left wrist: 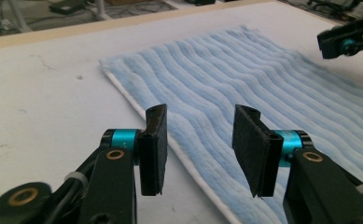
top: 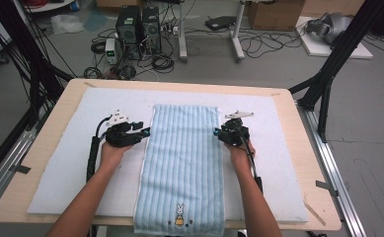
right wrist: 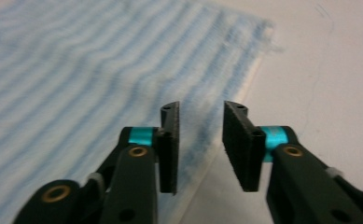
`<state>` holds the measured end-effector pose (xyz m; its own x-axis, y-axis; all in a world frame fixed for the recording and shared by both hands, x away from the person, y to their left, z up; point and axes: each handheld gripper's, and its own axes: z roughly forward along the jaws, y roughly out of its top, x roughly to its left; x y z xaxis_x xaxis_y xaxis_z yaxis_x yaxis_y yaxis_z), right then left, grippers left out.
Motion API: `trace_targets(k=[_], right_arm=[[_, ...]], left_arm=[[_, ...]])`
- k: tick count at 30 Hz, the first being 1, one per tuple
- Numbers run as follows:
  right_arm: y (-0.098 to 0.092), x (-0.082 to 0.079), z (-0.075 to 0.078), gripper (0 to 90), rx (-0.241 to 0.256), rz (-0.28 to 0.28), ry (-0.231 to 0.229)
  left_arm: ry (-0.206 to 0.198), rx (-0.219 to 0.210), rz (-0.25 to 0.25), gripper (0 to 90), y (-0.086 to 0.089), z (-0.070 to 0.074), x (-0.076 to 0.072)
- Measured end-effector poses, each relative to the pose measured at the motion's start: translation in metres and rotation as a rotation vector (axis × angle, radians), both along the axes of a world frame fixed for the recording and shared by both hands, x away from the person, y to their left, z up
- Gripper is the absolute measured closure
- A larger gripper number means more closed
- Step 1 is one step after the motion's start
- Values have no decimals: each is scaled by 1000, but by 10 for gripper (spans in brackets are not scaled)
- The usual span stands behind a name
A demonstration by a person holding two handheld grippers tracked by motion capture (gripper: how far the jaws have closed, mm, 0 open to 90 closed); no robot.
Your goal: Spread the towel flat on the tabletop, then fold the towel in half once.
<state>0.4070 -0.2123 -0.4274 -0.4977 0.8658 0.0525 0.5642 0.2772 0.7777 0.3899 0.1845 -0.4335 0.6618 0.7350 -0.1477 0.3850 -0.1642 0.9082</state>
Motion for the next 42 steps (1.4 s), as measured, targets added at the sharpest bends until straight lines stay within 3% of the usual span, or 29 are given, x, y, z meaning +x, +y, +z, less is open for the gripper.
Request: trace_targets(k=[4,7,8,14,20,32,42], right_arm=[[-14,-26,10,438,35,84,-23],[-27,-47,12,434,8,108,-46],[-32,-53,12,419,8,107,-59],[-57,-71,10,280,68,76,-109],[-64,-73,13,112,99,63,-150],[-65,-76,12,109,96,42,-141],[-63,-73,7,108,91,43,-120]], left_arm=[[-5,-18,-25,413,2,1,-8],[16,4,32,171,-2,1,-11],[14,2,33,153,-2,1,-12],[-15,-24,23,170,1,3,-19],[-17,-76,49,167,9,4,-20],[-29,-107,71,169,13,5,-21],[-3,-117,68,170,14,2,-19]])
